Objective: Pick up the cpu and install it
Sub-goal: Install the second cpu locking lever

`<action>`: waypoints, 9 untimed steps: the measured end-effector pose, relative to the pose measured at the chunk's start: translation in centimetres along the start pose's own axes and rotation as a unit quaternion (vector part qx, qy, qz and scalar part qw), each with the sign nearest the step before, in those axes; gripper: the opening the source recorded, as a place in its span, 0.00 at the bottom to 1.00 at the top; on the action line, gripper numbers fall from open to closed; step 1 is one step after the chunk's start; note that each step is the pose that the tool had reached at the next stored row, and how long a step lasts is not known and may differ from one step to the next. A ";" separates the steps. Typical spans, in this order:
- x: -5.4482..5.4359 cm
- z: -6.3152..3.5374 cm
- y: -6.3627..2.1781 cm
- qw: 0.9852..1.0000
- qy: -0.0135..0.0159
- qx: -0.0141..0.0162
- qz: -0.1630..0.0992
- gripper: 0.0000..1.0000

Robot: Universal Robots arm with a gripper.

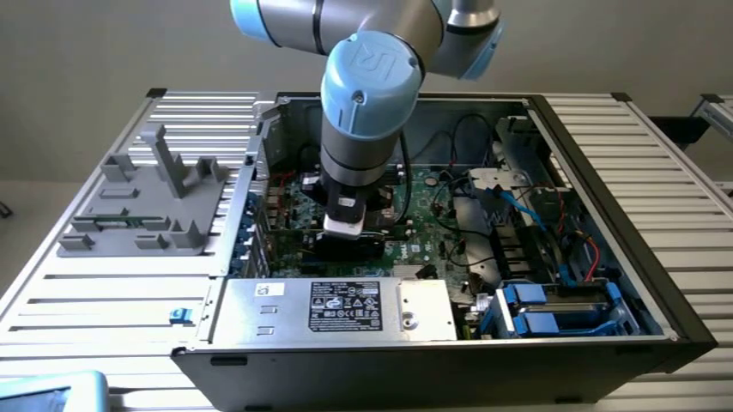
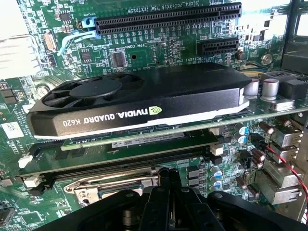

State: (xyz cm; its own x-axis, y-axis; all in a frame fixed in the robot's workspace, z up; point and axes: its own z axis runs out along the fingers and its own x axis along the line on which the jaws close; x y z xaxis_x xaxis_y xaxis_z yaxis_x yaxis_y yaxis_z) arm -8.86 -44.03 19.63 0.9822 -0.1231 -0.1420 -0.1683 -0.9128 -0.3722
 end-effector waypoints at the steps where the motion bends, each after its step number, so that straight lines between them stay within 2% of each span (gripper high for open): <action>1: 0.0 0.03 0.01 1.000 0.000 0.000 0.000 0.12; 9: 0.0 0.26 0.10 1.000 0.000 0.000 0.001 0.12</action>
State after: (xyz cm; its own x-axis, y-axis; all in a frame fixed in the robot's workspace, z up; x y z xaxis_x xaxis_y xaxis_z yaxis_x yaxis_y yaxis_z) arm -8.88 -44.02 19.35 0.9820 -0.1241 -0.1425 -0.1693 -0.9126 -0.3722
